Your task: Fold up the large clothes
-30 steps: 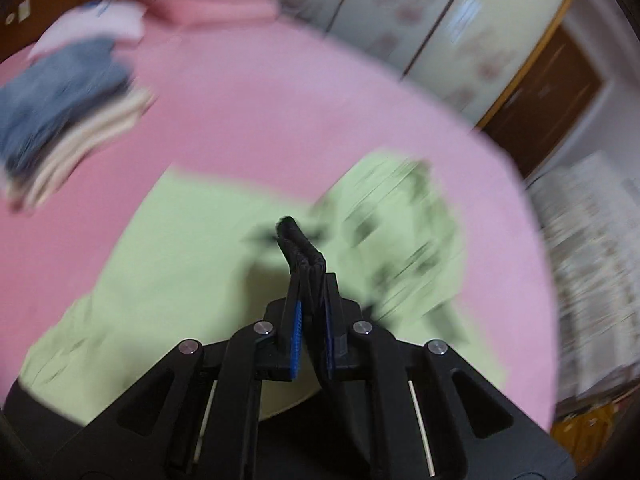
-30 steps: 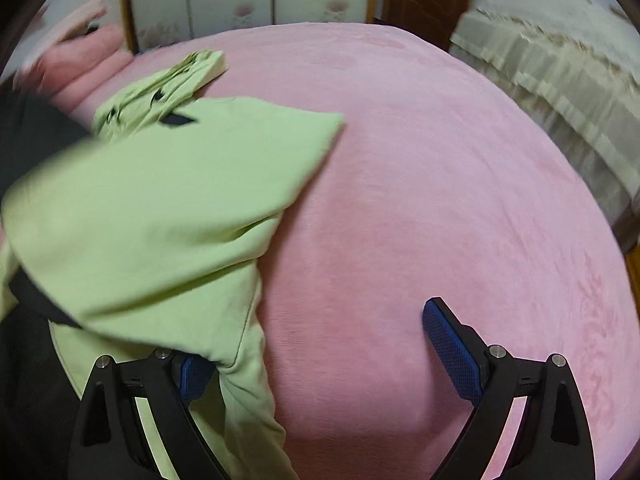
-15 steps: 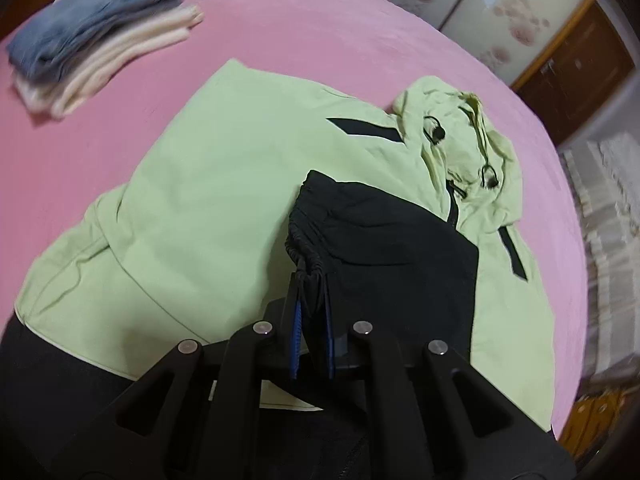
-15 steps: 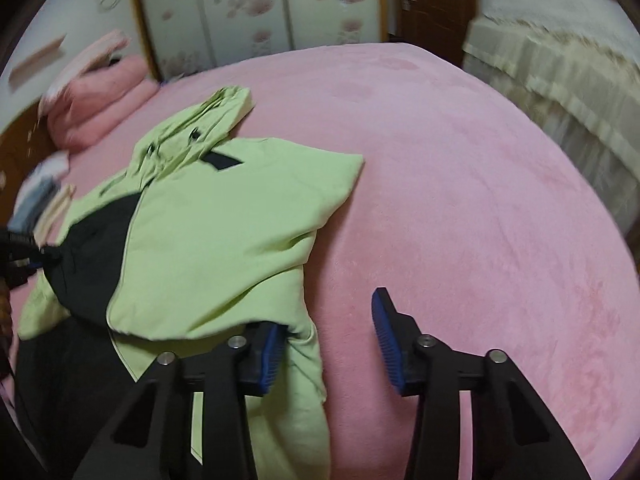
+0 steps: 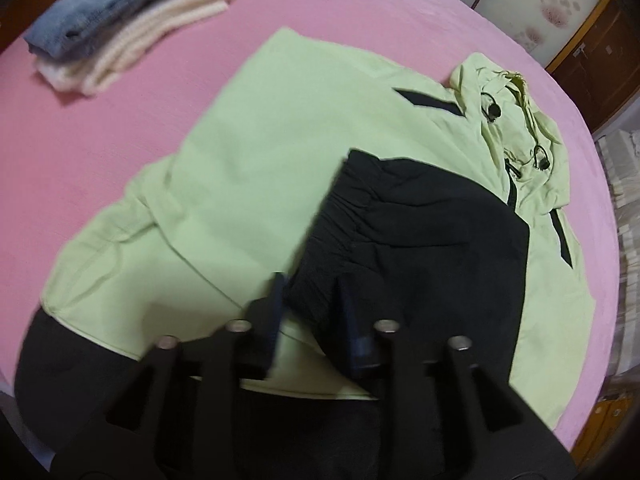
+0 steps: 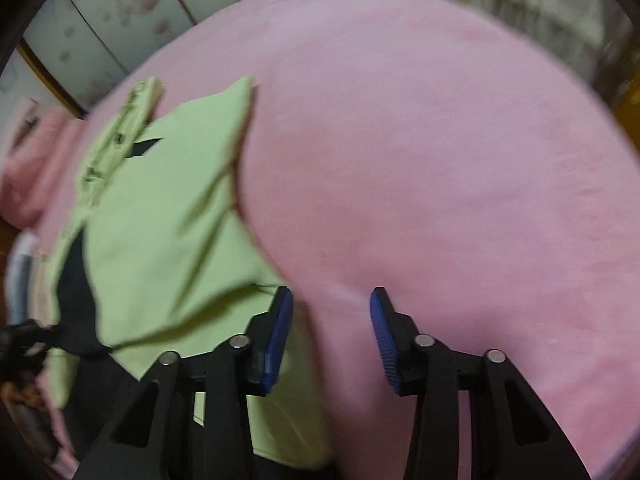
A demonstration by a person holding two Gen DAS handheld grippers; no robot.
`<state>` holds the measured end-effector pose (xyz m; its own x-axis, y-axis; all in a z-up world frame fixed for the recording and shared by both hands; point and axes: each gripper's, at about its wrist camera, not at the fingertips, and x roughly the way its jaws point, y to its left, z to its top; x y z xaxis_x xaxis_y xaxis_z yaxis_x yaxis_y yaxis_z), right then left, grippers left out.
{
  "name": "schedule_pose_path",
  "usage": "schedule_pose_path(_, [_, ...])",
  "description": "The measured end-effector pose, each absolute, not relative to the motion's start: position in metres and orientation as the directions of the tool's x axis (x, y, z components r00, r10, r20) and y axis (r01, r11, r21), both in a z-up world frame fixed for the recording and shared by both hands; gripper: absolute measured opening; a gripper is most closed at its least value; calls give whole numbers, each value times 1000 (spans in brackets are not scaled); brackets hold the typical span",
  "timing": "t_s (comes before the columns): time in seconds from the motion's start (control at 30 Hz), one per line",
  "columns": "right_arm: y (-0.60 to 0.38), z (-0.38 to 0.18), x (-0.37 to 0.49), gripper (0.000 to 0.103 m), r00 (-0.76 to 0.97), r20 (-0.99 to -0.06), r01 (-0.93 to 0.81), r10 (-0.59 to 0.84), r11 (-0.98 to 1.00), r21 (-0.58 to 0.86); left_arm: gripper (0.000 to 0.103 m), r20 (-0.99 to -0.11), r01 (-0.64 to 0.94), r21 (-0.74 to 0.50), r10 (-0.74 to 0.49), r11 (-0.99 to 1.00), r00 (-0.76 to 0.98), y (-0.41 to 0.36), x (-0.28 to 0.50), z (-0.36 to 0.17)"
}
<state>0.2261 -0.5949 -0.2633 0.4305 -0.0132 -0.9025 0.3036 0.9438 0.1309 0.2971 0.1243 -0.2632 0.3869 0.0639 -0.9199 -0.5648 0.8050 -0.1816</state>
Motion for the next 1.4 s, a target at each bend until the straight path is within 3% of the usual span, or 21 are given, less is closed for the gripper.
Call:
schedule_pose_path(0.03, [-595,-255,222,24,454,-891,305,-1,940,154,47,-916,-564,-156,96,811,390,123,295,-258])
schedule_pose_path(0.07, [-596,-248,217,23,470,-883,303,10,938,172,52,-909,-562,-117,139,819,393,121,293,-252])
schedule_pose_path(0.17, [-587,-229,216,18,522,-845,238,117,931,276,55,-852,-554,-15,279,832,442,108,284,-224])
schedule_pose_path(0.23, [-562,-228,227,18,503,-822,142,267,913,383,55,-826,-478,-71,216,876,520,96,281,-210])
schedule_pose_path(0.27, [-548,-231,233,17,486,-808,99,334,897,431,54,-829,-400,-133,119,907,546,89,282,-209])
schedule_pose_path(0.3, [-531,-234,240,14,463,-786,48,410,874,484,44,-836,-333,-186,30,924,548,80,286,-210])
schedule_pose_path(0.33, [-509,-240,249,13,424,-763,-6,488,844,536,21,-844,-284,-225,-41,932,535,71,290,-213])
schedule_pose_path(0.37, [-490,-244,255,13,386,-746,-44,543,819,573,14,-855,-238,-268,-117,933,505,60,297,-221])
schedule_pose_path(0.5, [-417,-270,278,13,193,-690,-140,698,715,685,6,-879,-193,-355,-256,915,402,27,320,-254])
schedule_pose_path(0.63, [-412,-291,300,10,157,-739,-158,655,755,636,6,-918,-222,-324,-248,920,310,11,338,-287])
schedule_pose_path(0.7, [-446,-299,308,2,189,-735,-93,651,757,647,5,-914,-228,-320,-236,920,331,15,342,-290])
schedule_pose_path(0.77, [-498,-300,309,0,281,-745,16,605,773,634,5,-918,-237,-303,-216,923,332,22,345,-293])
schedule_pose_path(0.8, [-536,-301,309,0,339,-785,105,519,808,579,1,-927,-246,-273,-186,930,327,27,346,-295])
schedule_pose_path(0.9, [-604,-299,298,0,422,-780,246,461,770,589,1,-926,-269,-275,-179,923,331,41,349,-295])
schedule_pose_path(0.93, [-619,-295,293,0,423,-831,316,362,800,510,1,-928,-281,-255,-153,925,339,45,349,-293])
schedule_pose_path(0.97, [-626,-290,290,0,416,-864,346,285,828,440,1,-929,-293,-229,-118,928,351,47,349,-289])
schedule_pose_path(1.07, [-626,-268,282,0,454,-864,372,219,835,407,1,-932,-315,-163,-41,935,360,50,347,-276])
schedule_pose_path(1.1, [-612,-252,279,0,507,-838,326,202,854,404,1,-925,-286,-188,-71,940,373,48,347,-272])
schedule_pose_path(1.2, [-566,-220,269,0,582,-751,150,312,866,476,1,-889,-191,-297,-198,936,412,31,349,-259])
schedule_pose_path(1.3, [-479,-231,284,0,438,-711,-37,551,801,598,1,-883,-141,-351,-276,926,380,8,363,-260])
schedule_pose_path(1.4, [-404,-248,300,0,302,-723,-158,621,781,605,1,-899,-153,-330,-261,931,353,-1,391,-270])
